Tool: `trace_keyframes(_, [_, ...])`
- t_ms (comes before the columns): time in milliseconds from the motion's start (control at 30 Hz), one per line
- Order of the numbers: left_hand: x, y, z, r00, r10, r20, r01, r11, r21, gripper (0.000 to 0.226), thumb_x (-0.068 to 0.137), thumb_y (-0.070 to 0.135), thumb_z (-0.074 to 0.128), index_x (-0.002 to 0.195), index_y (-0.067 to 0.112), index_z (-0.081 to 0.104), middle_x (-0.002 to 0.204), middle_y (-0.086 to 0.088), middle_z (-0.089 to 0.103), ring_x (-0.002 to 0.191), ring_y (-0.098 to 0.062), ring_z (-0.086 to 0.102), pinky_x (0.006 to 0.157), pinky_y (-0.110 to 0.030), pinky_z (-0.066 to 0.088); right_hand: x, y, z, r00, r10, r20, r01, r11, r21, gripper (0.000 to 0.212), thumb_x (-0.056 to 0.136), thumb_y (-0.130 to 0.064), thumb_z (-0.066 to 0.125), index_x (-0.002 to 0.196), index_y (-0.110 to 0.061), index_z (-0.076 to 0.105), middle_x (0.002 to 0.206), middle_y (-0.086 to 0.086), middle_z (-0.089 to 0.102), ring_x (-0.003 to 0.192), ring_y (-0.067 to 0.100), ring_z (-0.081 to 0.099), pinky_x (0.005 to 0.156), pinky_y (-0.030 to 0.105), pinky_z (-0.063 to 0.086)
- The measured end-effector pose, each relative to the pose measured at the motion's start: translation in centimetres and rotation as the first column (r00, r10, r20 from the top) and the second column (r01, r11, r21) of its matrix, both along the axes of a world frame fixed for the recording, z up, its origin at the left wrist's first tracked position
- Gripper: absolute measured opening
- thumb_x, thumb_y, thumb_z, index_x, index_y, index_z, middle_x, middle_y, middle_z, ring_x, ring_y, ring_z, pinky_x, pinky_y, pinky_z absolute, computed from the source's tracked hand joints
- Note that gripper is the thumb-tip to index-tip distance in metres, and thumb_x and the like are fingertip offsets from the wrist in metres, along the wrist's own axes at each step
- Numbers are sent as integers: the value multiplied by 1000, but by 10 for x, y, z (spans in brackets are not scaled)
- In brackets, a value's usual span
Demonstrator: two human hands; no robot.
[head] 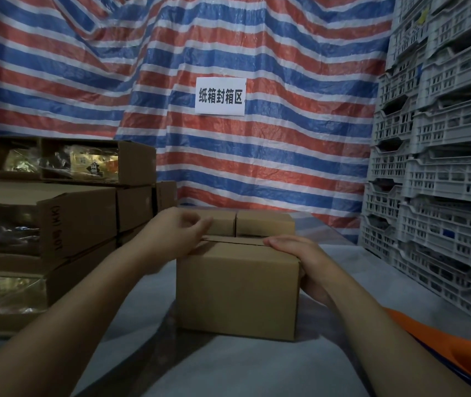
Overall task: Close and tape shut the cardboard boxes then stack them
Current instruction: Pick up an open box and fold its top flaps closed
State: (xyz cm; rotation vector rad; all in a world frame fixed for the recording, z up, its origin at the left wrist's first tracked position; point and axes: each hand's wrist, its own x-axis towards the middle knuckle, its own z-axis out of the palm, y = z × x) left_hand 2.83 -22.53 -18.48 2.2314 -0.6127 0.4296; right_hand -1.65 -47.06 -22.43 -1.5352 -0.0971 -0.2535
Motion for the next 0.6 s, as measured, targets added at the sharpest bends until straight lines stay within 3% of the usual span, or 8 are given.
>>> trace_keyframes(100, [-23, -25, 11, 966, -60, 253, -27, 945, 325, 61, 87, 72, 35, 119, 31, 65, 131, 8, 58, 120, -13, 52, 103, -43, 44, 1, 0, 0, 1000, -10, -1, 10, 1000, 10, 40, 65, -32, 80, 99, -12, 80, 103, 13, 77, 96, 25, 71, 78, 31, 54])
trace_keyframes(167, [-34, -43, 10, 963, -137, 231, 3, 865, 502, 88, 75, 87, 22, 141, 35, 47, 151, 7, 41, 136, -16, 38, 111, -46, 34, 1, -2, -1, 1000, -5, -8, 5, 1000, 12, 44, 70, -31, 79, 107, -9, 77, 108, 16, 75, 103, 31, 70, 82, 36, 54])
trace_keyframes(233, [-38, -55, 5, 965, -179, 192, 23, 788, 616, 90, 75, 89, 24, 147, 37, 36, 152, 7, 39, 135, -17, 39, 110, -44, 35, 0, -3, -1, 1000, 0, -9, 0, 1000, 12, 38, 77, -28, 78, 109, -9, 76, 110, 17, 74, 104, 32, 70, 80, 37, 55])
trace_keyframes(367, [-34, -58, -13, 963, -139, 231, -51, 746, 664, 81, 80, 85, 33, 146, 38, 33, 139, 10, 51, 117, -14, 52, 95, -39, 46, -1, -1, -1, 1000, -9, -9, 9, 1000, -16, 41, 68, -35, 79, 103, -14, 79, 107, 12, 76, 103, 29, 71, 75, 35, 56])
trace_keyframes(500, [-32, -58, -18, 947, -174, 269, -37, 773, 633, 76, 82, 82, 34, 145, 39, 34, 137, 10, 53, 115, -12, 52, 85, -31, 37, -2, -1, -1, 1000, -17, -16, 16, 999, -29, 30, 81, -28, 77, 106, -11, 78, 111, 15, 74, 106, 31, 70, 82, 38, 57])
trace_keyframes(600, [-33, -57, -17, 946, -192, 262, -13, 785, 620, 73, 84, 80, 34, 145, 39, 36, 136, 9, 53, 115, -12, 53, 85, -30, 37, -4, 1, -1, 999, -27, -33, 26, 999, -38, 28, 86, -26, 75, 109, -9, 76, 112, 17, 73, 108, 33, 69, 88, 41, 56])
